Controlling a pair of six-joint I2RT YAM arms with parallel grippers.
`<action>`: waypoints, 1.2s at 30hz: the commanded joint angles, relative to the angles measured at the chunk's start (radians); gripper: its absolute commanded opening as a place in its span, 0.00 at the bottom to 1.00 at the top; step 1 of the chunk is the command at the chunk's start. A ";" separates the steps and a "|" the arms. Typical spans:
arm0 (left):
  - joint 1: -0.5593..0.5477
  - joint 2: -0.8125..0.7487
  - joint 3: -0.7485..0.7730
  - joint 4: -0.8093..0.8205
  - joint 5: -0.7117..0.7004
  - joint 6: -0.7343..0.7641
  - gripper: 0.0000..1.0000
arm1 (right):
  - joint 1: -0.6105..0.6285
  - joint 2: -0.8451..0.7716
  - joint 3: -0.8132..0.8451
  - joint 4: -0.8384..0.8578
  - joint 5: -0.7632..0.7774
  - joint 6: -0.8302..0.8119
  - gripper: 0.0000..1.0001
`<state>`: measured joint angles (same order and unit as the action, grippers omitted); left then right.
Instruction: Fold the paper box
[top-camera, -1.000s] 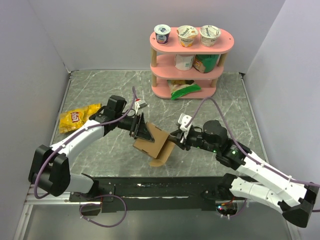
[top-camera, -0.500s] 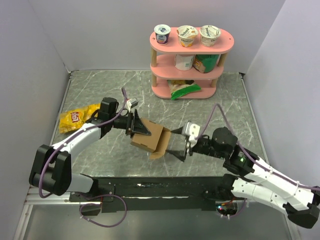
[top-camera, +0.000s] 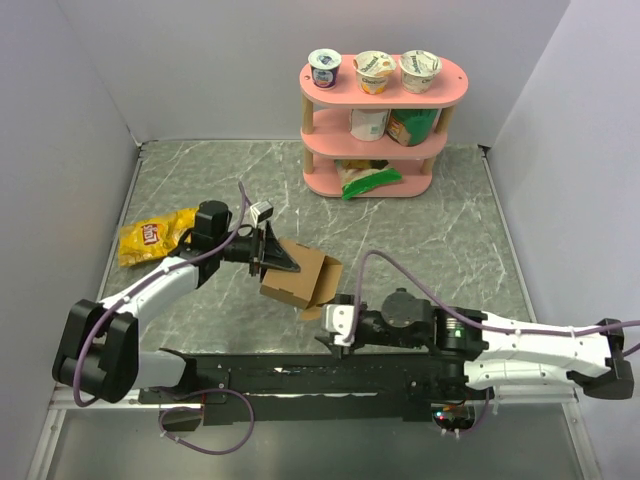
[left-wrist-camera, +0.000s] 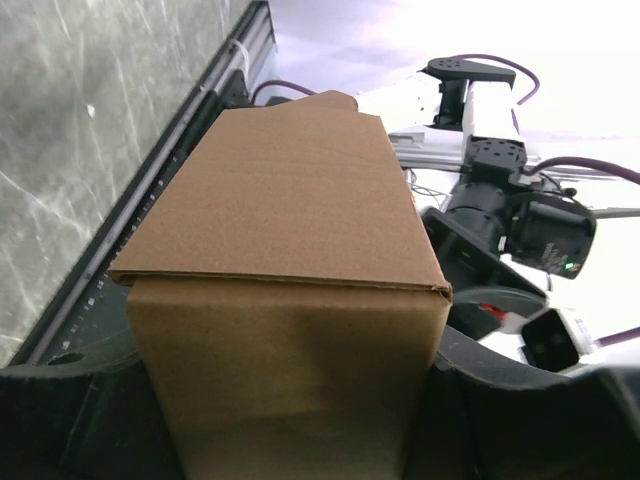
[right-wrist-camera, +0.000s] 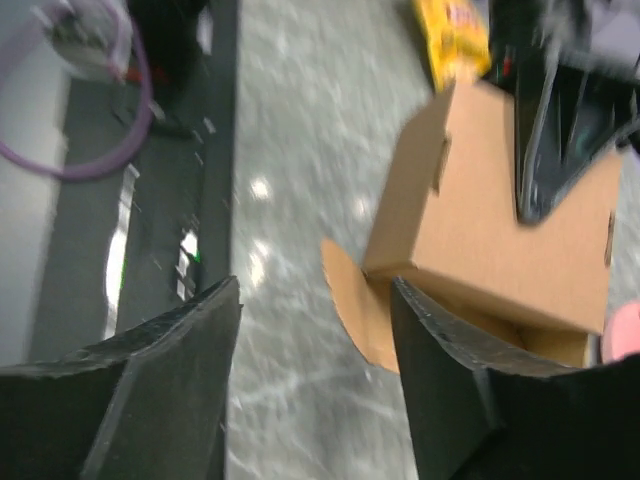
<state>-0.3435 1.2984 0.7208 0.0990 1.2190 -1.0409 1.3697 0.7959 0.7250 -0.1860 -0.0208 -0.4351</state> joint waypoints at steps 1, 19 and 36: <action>-0.002 -0.040 -0.020 0.080 0.040 -0.070 0.47 | 0.008 0.044 0.039 -0.004 0.150 -0.043 0.64; -0.023 -0.067 -0.038 0.151 0.043 -0.122 0.47 | 0.008 0.172 0.060 0.131 0.180 -0.024 0.27; -0.029 -0.074 -0.184 0.683 0.068 -0.483 0.46 | -0.073 0.028 -0.044 0.183 0.165 0.029 0.00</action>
<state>-0.3634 1.2480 0.6113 0.4477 1.2320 -1.2877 1.3338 0.8963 0.6979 -0.0776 0.1207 -0.4194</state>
